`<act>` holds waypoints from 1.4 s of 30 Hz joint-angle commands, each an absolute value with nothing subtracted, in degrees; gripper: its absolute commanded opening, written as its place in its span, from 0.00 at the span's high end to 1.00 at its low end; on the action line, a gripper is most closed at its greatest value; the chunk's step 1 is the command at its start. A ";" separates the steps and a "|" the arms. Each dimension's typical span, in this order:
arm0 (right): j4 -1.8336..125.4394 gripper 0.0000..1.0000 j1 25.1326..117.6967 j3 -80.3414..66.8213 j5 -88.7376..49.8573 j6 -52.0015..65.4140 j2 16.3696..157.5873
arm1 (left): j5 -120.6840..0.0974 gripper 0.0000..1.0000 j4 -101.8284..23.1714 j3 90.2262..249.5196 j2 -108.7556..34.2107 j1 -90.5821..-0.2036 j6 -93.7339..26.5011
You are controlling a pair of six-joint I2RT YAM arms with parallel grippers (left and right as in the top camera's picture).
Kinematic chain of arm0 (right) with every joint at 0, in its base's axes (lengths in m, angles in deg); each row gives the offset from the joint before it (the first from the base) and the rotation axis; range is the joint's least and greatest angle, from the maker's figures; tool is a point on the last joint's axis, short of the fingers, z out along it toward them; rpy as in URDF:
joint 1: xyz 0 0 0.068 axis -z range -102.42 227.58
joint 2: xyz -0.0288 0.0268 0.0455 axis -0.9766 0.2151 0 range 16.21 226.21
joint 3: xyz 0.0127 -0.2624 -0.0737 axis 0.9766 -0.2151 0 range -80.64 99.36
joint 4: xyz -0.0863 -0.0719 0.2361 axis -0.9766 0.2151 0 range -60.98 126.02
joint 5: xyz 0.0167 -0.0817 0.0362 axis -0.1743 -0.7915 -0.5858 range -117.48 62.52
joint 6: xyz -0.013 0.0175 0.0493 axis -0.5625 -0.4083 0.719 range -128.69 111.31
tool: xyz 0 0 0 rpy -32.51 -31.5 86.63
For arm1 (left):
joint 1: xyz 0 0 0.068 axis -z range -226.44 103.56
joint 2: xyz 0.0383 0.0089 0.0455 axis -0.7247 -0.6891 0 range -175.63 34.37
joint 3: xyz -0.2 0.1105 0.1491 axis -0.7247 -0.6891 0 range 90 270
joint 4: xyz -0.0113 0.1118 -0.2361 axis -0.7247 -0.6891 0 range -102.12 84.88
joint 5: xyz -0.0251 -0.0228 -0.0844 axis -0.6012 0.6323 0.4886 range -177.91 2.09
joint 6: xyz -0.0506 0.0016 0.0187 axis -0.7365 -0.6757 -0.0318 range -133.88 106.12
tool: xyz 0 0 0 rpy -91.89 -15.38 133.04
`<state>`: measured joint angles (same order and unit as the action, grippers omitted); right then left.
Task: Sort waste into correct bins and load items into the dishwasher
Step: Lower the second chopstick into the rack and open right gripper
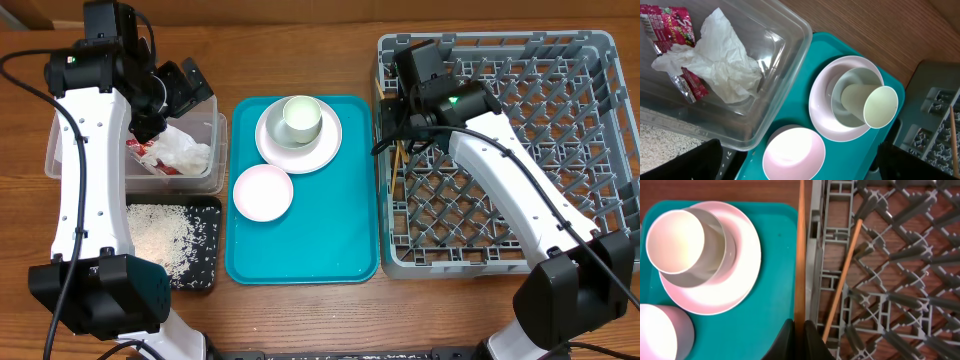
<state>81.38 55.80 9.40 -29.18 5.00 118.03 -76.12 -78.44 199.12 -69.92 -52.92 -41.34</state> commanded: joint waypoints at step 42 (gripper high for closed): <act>81.18 0.69 58.55 4.38 -25.68 6.27 119.21 | -76.36 0.00 -78.53 199.97 -69.98 -52.79 -40.88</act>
